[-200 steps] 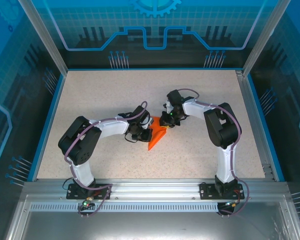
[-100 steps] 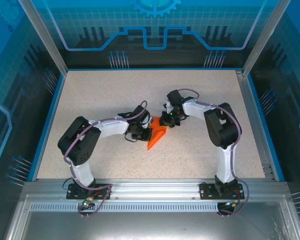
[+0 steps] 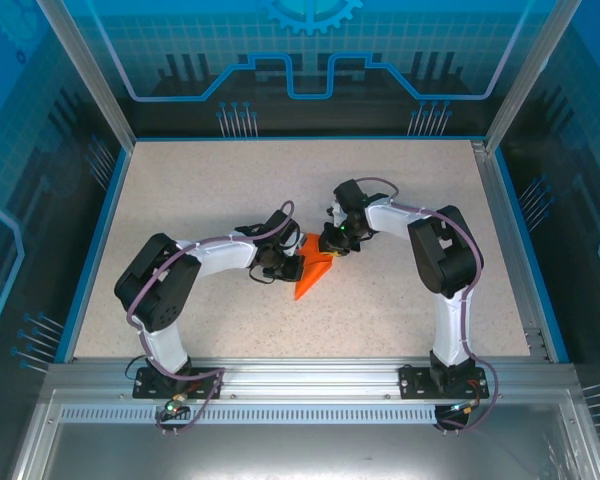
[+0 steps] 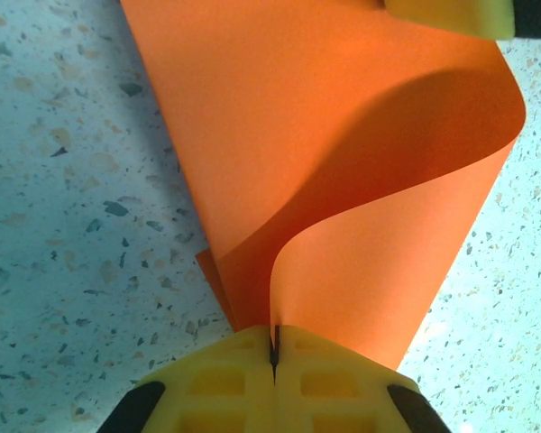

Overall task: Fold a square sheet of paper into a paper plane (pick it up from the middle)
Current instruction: Third fold the triangle at the center of the table.

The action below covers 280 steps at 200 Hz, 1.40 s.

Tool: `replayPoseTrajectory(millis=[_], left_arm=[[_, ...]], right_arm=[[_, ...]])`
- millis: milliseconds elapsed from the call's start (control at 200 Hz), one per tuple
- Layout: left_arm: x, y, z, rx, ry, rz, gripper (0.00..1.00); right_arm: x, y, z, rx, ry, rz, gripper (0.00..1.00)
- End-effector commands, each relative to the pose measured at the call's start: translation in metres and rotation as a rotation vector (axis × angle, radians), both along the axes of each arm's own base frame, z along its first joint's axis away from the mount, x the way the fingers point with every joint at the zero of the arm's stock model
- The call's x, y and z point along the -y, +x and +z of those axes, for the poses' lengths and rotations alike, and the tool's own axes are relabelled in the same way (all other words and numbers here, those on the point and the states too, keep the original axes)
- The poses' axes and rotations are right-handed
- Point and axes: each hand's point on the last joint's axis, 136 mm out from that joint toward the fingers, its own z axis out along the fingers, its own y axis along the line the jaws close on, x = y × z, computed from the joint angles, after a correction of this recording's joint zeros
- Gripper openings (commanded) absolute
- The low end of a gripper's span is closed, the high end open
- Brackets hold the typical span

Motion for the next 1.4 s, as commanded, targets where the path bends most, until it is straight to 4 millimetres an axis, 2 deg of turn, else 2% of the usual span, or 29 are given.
replayPoseTrajectory(millis=[0,170,350,510,605,680,755,820,835,875,1060,1215,1395], left_arm=[[-0.006,-0.004,-0.01,-0.035,0.015,0.014,0.05],[-0.009,-0.01,-0.018,-0.053,0.015,0.027,0.05],[-0.007,-0.011,-0.018,-0.058,0.006,0.022,0.05],[-0.001,-0.011,-0.017,-0.067,-0.019,0.004,0.05],[0.0,-0.011,-0.018,-0.073,-0.021,0.003,0.05],[0.002,-0.011,-0.019,-0.084,-0.028,0.006,0.05],[0.003,-0.011,-0.019,-0.087,-0.034,0.007,0.05],[0.003,-0.01,-0.018,-0.084,-0.034,0.008,0.05],[0.003,-0.01,-0.018,-0.084,-0.033,0.009,0.05],[0.002,-0.01,-0.018,-0.081,-0.025,0.008,0.05],[0.002,-0.008,-0.017,-0.079,-0.022,0.004,0.05],[0.002,-0.009,-0.017,-0.081,-0.027,0.001,0.05],[0.003,-0.011,-0.02,-0.09,-0.026,-0.002,0.05]], right_arm=[[0.009,-0.025,-0.023,-0.085,-0.079,-0.002,0.2],[0.003,-0.017,-0.004,-0.051,-0.014,-0.021,0.23],[-0.001,0.002,0.042,0.046,0.116,-0.067,0.31],[0.013,0.009,0.076,0.144,0.171,-0.132,0.33],[0.023,0.002,0.085,0.188,0.174,-0.167,0.27],[0.02,-0.007,0.094,0.221,0.233,-0.176,0.2],[0.011,-0.023,0.094,0.224,0.293,-0.175,0.11],[-0.004,-0.035,0.097,0.226,0.352,-0.155,0.06],[-0.005,-0.042,0.089,0.206,0.351,-0.154,0.04],[-0.015,-0.052,0.086,0.195,0.372,-0.138,0.0],[-0.057,-0.092,0.066,0.168,0.372,-0.084,0.0],[-0.07,-0.108,0.042,0.126,0.336,-0.078,0.0],[-0.079,-0.119,0.026,0.072,0.352,-0.061,0.0]])
